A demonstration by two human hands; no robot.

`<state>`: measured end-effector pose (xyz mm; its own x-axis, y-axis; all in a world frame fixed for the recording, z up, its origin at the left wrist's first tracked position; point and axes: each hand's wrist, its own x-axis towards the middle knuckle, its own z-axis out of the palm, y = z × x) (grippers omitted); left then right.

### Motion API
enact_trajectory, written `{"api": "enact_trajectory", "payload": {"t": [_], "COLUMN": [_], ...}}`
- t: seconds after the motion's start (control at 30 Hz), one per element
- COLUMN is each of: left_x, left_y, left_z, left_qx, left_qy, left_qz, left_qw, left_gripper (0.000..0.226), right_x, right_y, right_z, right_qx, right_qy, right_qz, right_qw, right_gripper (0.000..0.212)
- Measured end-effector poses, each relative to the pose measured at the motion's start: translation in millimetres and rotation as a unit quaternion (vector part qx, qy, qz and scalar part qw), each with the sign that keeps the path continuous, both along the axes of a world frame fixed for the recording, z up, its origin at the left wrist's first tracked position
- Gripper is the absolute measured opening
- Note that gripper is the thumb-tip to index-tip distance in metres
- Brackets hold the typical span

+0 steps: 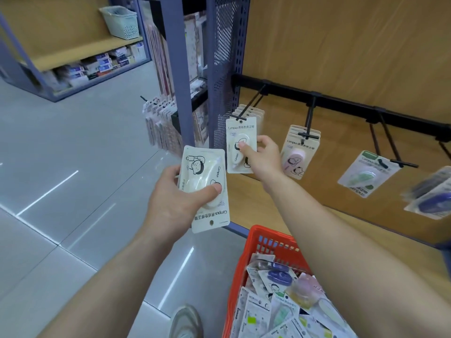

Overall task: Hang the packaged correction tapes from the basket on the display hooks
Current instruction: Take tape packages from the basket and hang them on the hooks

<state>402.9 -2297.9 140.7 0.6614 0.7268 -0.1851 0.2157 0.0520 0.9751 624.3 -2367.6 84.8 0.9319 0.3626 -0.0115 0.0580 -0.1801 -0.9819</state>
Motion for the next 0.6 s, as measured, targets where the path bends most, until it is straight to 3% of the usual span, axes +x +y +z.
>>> {"api": "enact_trajectory", "payload": {"t": [0.17,0.4,0.6], "left_x": [0.4,3.8,10.7], "left_y": [0.8,-1.1,-2.2], "left_z": [-2.4,-4.5,-6.6], "left_qx": [-0.002,-0.002,-0.011], "left_qy": [0.002,0.006,-0.005], "left_qz": [0.001,0.001,-0.011], "left_qw": [1.0,1.0,1.0], "left_gripper": [0.055,0.053,0.053], "right_x": [3.5,24.5,9.9], "right_y": [3.2,16.6,-0.4], "right_z": [-3.3,-0.9,-1.3], "right_qx": [-0.012,-0.11,-0.193], "right_qy": [-0.003,0.006,-0.003], "right_qz": [-0.024,-0.046,-0.04], "right_qw": [1.0,0.993,0.98], "right_gripper": [0.02,0.027,0.066]}}
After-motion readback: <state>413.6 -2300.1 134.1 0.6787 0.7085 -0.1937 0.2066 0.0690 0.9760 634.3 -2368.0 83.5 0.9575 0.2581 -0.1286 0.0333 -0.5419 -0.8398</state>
